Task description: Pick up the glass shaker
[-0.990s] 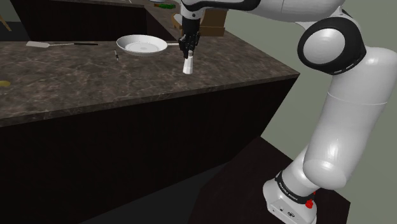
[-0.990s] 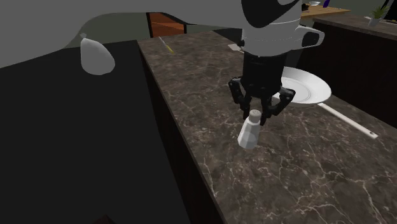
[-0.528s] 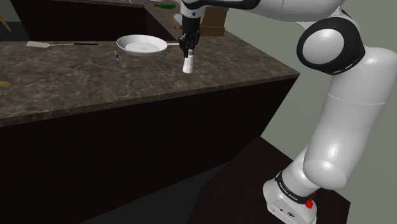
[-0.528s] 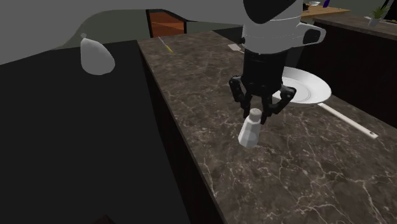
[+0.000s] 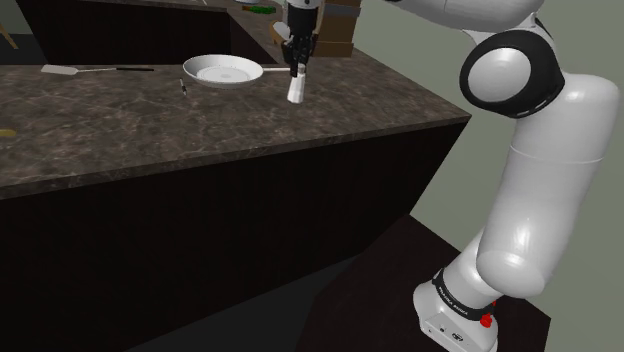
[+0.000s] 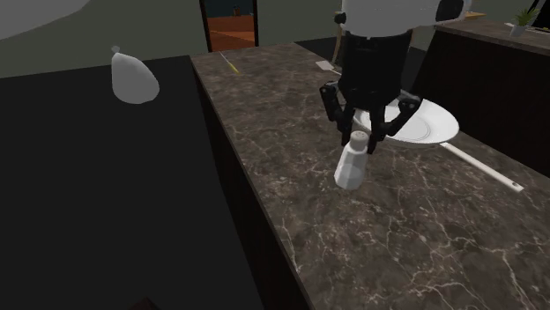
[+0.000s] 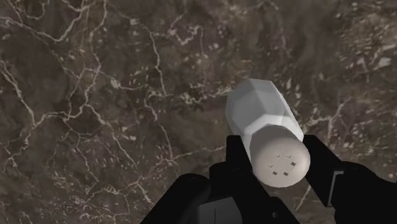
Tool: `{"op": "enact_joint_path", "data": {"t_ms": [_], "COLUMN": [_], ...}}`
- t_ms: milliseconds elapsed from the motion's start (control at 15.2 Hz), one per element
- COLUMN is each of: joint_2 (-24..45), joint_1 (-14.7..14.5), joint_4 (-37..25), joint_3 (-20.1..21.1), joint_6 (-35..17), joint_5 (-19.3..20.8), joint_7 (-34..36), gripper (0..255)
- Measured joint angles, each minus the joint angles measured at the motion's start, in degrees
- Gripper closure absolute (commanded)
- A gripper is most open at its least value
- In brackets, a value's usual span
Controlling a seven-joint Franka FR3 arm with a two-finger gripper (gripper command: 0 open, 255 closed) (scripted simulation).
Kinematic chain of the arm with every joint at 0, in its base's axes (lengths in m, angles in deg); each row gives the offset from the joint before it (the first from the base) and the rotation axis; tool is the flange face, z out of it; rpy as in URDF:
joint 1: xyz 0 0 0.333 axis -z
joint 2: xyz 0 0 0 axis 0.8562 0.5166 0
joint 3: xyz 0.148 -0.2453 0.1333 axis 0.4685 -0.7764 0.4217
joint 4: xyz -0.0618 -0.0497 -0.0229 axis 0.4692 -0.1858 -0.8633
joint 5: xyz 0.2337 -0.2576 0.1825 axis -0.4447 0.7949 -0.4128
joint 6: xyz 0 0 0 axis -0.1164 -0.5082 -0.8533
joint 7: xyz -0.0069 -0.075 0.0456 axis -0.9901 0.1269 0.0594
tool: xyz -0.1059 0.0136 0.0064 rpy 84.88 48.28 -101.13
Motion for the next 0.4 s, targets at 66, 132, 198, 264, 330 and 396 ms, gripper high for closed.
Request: {"op": "enact_joint_path", "data": {"t_ms": [66,132,198,264,330,396], "joint_2": [0.4,0.9,1.2,1.8,2.3,2.7], "joint_1": [-0.1,-0.1,-0.2,-0.2,-0.3,-0.3], "joint_4": [-1.4,-3.0,-4.1,-5.9,-7.7,-8.7], "joint_3": [0.0,0.0,0.0,0.0,0.0,0.0], "joint_6": [0.9,2.1,2.9,4.1,5.3,6.0], "joint_5": [0.0,0.1,0.1,0.1,0.1,0.2], "joint_7": [0.0,-0.2,-0.2,-0.3,-0.4,-0.5], "gripper": [255,255,255,255,255,255]}}
